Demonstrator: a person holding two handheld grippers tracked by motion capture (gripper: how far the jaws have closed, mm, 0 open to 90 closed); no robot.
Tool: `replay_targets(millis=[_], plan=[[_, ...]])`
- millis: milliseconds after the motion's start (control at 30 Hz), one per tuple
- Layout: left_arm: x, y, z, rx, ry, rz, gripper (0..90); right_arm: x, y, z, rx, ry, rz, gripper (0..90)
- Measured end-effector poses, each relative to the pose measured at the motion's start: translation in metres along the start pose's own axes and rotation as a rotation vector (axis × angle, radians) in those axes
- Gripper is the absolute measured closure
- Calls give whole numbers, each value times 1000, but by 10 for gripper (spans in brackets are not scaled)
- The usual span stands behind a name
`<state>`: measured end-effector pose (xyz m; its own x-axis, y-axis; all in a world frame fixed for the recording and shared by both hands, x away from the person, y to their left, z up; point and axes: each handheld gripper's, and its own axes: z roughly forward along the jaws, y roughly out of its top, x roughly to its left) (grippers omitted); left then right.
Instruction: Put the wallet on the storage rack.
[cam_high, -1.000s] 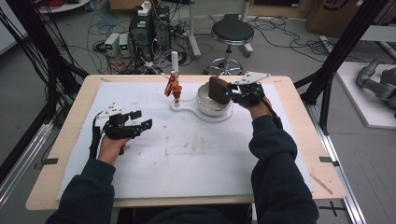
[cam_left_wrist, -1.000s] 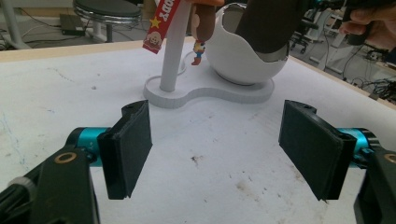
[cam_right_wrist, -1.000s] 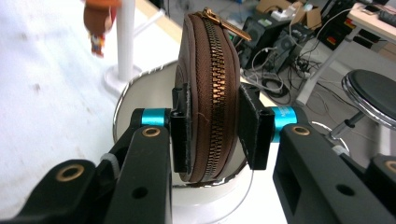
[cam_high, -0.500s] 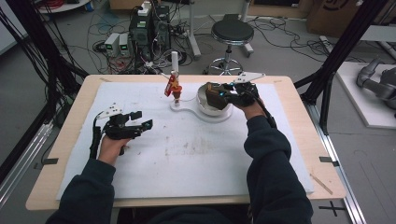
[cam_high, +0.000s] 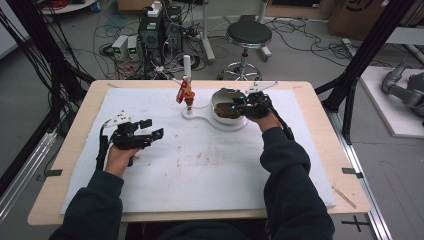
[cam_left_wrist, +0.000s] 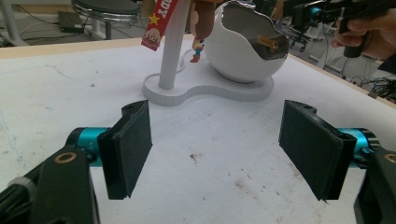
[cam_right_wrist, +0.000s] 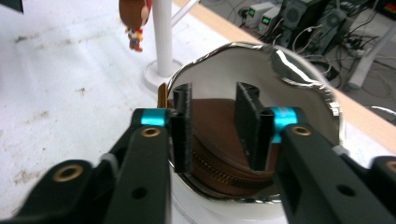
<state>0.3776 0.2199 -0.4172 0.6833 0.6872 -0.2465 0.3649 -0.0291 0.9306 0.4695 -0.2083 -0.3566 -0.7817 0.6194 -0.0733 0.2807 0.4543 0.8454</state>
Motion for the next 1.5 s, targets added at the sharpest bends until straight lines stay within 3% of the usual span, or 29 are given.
replay_targets(millis=[100,233,300,367,567,700,800,867,1033,1133,1500], plan=[[0,0,0,-9,3,4,254,-1,-1,-12,9,-46,31,479],[-1,6,-4,-44,23,38,222,-4,-6,-32,51,-81,59,367],[0,10,-5,-51,26,60,210,-3,-15,-44,16,-93,74,351],[0,12,-6,-58,46,86,208,-2,-26,-55,20,-111,99,286],[7,11,-5,-52,55,59,208,9,-72,-84,-5,-143,138,241],[6,9,-2,-23,91,109,208,17,-99,-91,9,-182,162,233],[6,8,0,-11,82,99,208,19,-112,-94,23,-199,158,233],[4,8,2,-24,54,80,208,18,-115,-96,19,-193,177,233],[1,8,5,-43,34,83,208,17,-119,-98,4,-207,195,233],[-1,7,4,-47,36,103,209,15,-120,-98,4,-205,208,233],[3,4,-6,-73,40,85,218,16,-119,-106,-32,-247,217,233]])
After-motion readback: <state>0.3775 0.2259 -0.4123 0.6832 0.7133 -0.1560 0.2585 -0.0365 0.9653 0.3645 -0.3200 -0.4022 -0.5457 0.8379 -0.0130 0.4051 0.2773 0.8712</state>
